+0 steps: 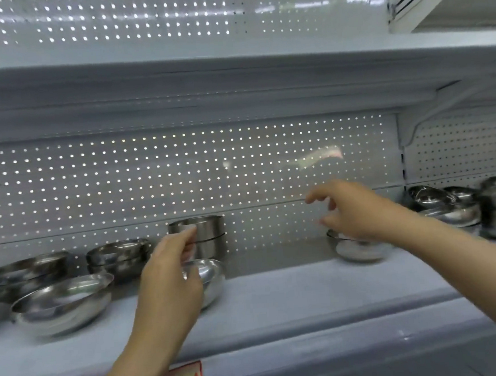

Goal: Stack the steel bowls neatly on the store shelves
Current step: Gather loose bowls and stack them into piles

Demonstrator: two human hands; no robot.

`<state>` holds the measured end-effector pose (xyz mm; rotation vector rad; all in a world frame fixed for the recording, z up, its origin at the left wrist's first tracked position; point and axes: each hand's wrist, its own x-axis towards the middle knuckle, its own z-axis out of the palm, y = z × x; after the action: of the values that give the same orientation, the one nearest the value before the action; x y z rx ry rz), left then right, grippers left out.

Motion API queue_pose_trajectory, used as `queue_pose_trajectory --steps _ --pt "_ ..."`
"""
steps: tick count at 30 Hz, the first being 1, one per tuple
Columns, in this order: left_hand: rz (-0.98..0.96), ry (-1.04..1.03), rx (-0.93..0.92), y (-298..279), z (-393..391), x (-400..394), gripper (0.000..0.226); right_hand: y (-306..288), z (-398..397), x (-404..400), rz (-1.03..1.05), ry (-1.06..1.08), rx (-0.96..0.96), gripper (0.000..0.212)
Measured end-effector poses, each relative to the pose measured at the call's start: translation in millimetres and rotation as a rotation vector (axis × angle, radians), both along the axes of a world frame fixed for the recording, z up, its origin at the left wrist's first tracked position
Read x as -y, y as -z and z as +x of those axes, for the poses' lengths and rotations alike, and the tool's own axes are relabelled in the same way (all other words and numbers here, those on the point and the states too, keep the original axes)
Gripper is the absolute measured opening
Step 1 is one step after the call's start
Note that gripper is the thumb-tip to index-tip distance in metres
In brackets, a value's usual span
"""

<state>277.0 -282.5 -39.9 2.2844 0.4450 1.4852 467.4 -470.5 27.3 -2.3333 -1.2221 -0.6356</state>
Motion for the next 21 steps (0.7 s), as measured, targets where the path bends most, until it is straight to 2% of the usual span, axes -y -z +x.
queue_pose_trajectory --steps 2,5,9,11,13,17,21 --pt "0.002 0.119 -0.109 -8 28 24 0.058 -7 32 26 0.020 0.083 -0.069 0.040" --pt "-0.114 0.265 -0.313 -17 80 54 0.058 -8 74 56 -0.055 0.167 -0.119 0.044" --pt "-0.321 0.361 -0.539 -23 153 80 0.050 7 113 74 -0.247 0.103 -0.148 0.032" --pt "-0.369 0.351 -0.611 -24 185 89 0.033 16 127 78 -0.285 0.015 -0.119 0.020" --pt "-0.363 0.300 -0.676 -23 211 93 0.030 24 139 78 -0.299 -0.053 -0.072 0.009" --pt "-0.312 0.184 -0.761 -16 239 91 0.034 36 153 77 -0.240 -0.138 -0.051 0.016" --pt "-0.421 0.243 -0.748 -7 252 83 0.033 38 154 78 -0.296 -0.189 -0.098 0.016"
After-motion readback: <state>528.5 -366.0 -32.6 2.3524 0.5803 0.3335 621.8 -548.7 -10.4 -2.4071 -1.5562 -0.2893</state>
